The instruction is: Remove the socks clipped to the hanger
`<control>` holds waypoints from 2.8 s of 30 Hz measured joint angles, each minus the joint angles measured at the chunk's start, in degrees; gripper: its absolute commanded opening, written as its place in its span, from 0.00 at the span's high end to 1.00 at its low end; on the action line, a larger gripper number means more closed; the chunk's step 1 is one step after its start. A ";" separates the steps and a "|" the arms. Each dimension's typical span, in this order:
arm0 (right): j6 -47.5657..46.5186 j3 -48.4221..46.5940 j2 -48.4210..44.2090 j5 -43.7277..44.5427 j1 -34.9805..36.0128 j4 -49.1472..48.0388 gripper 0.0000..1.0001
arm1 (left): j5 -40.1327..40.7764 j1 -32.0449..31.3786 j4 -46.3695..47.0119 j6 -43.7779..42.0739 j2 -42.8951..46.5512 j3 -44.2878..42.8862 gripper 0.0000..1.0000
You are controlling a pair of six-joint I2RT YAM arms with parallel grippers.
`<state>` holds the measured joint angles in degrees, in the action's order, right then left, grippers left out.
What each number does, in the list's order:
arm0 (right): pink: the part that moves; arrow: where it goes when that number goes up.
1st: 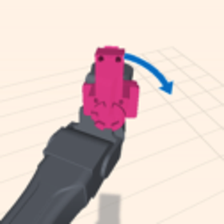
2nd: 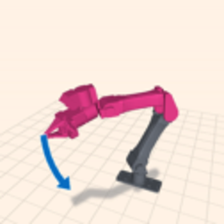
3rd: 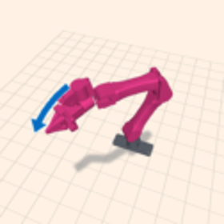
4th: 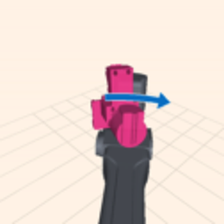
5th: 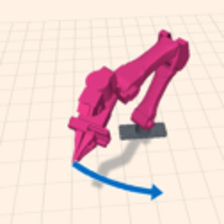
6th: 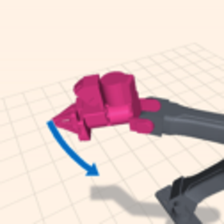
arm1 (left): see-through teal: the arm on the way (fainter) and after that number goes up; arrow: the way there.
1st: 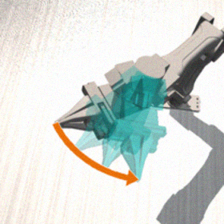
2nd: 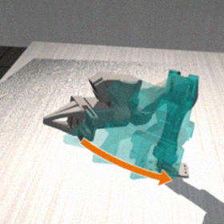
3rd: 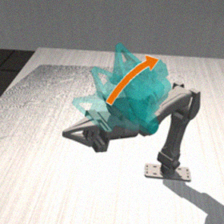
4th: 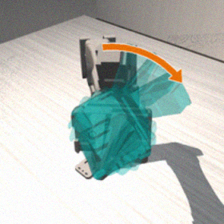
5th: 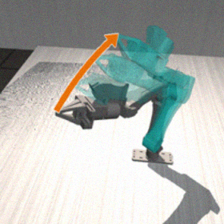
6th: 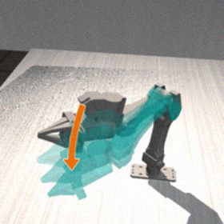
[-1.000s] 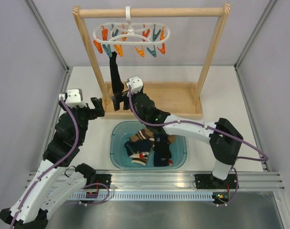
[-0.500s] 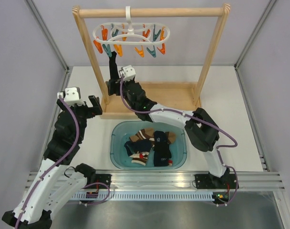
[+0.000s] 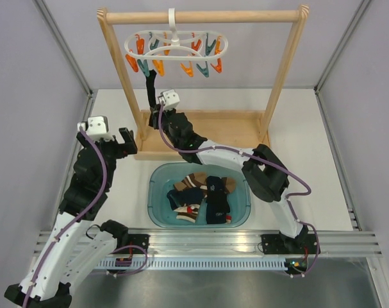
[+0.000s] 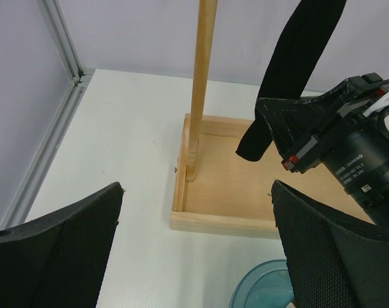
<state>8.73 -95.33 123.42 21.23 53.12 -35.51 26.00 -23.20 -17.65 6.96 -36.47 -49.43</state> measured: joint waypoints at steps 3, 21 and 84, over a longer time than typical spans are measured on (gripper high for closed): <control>-0.02 1.64 -0.04 0.07 0.00 -0.66 0.96 | -1.16 0.04 0.00 0.00 -0.33 0.00 0.00; -1.79 11.23 -15.17 0.15 0.00 0.85 0.97 | -13.73 0.11 0.42 0.44 -5.16 -1.05 0.00; -1.60 15.39 -22.53 -4.98 0.00 9.46 0.97 | -30.23 8.13 -5.84 13.81 -49.27 -51.89 0.48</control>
<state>7.14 -79.94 100.88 16.25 53.12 -26.04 -4.23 -15.07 -23.49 20.78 -85.73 -101.32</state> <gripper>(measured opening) 0.033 0.550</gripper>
